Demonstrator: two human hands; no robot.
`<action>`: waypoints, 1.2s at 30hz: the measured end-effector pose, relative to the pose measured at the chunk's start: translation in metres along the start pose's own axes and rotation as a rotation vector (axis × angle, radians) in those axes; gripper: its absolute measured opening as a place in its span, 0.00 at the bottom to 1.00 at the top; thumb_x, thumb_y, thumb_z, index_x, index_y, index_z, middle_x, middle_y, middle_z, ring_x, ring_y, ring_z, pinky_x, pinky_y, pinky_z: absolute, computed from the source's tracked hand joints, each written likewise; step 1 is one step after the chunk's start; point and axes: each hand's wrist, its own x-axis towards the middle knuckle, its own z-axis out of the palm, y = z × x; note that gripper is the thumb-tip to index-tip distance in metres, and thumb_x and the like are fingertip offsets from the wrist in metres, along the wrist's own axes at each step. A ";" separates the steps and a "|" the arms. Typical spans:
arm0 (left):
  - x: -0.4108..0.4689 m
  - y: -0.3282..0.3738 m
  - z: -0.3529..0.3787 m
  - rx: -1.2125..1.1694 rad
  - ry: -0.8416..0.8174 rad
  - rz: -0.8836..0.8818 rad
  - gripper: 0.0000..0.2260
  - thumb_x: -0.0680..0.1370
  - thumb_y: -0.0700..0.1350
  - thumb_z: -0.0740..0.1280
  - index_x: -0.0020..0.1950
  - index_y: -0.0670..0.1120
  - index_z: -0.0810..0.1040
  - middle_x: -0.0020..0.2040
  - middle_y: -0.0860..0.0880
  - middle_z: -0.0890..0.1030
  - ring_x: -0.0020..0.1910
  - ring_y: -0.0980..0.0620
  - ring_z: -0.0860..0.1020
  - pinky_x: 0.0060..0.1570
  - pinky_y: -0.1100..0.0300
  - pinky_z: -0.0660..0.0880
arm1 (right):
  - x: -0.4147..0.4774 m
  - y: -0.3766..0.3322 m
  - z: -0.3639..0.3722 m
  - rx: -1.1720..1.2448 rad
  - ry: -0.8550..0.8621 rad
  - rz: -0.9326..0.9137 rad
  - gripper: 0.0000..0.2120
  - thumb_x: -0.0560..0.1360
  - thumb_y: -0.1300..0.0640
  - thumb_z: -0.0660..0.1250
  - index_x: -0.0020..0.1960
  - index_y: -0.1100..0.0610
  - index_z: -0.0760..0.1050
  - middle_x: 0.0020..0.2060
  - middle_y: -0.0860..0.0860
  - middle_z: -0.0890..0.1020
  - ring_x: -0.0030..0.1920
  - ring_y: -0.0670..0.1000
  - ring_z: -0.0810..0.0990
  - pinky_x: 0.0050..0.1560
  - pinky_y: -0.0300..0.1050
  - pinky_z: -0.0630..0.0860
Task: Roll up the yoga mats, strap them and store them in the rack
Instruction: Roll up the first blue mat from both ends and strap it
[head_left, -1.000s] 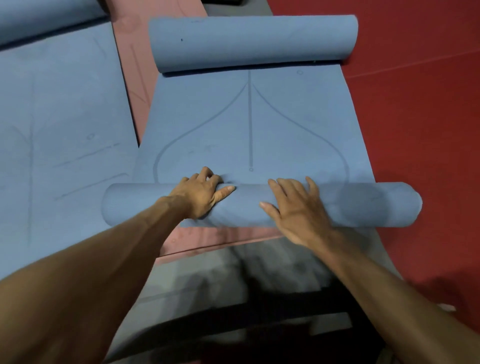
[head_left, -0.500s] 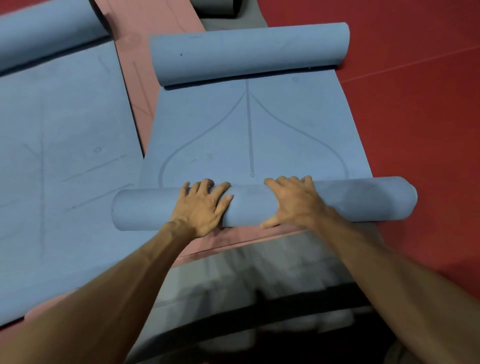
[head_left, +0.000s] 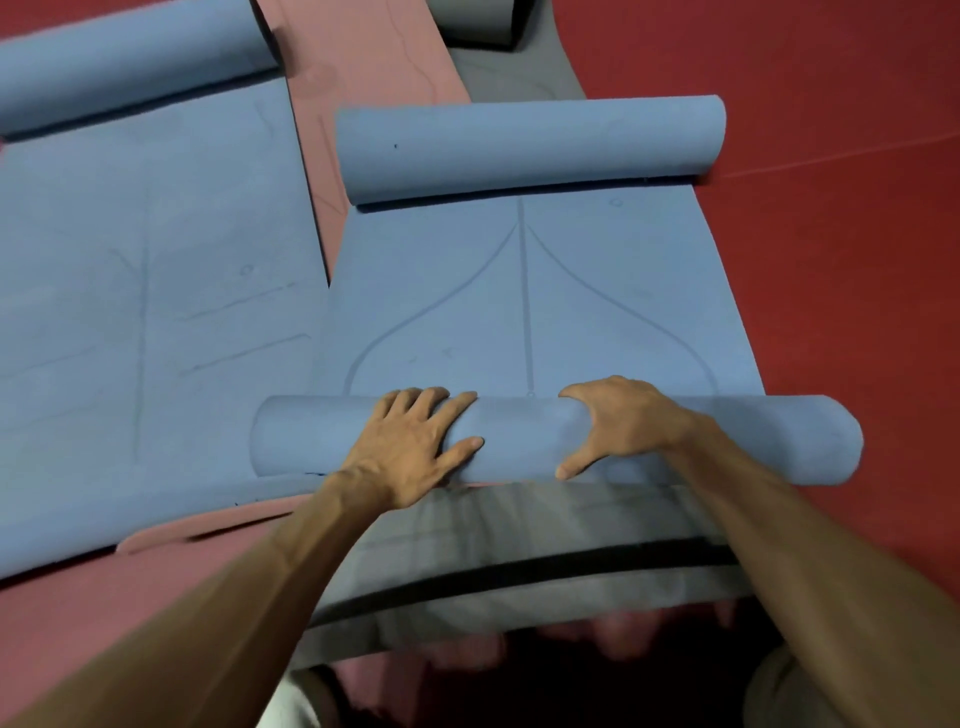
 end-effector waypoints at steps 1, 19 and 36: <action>-0.005 0.004 0.000 0.004 -0.016 -0.003 0.39 0.71 0.71 0.33 0.76 0.57 0.57 0.70 0.51 0.68 0.67 0.48 0.66 0.68 0.54 0.56 | -0.004 -0.001 0.002 0.032 -0.030 0.000 0.34 0.54 0.30 0.75 0.54 0.44 0.73 0.50 0.41 0.80 0.54 0.48 0.76 0.55 0.46 0.72; -0.014 0.003 0.021 0.002 -0.174 0.018 0.51 0.59 0.77 0.24 0.75 0.58 0.54 0.68 0.52 0.67 0.63 0.46 0.69 0.66 0.53 0.62 | -0.034 -0.009 0.048 -0.002 0.038 0.024 0.43 0.67 0.28 0.65 0.74 0.48 0.61 0.67 0.50 0.71 0.68 0.53 0.67 0.68 0.51 0.59; 0.033 0.003 0.005 -0.084 -0.112 -0.080 0.27 0.79 0.60 0.40 0.65 0.56 0.72 0.60 0.49 0.76 0.60 0.47 0.73 0.62 0.51 0.63 | -0.004 -0.008 0.042 -0.086 0.214 0.156 0.28 0.77 0.31 0.47 0.69 0.45 0.67 0.66 0.46 0.72 0.67 0.52 0.68 0.66 0.54 0.59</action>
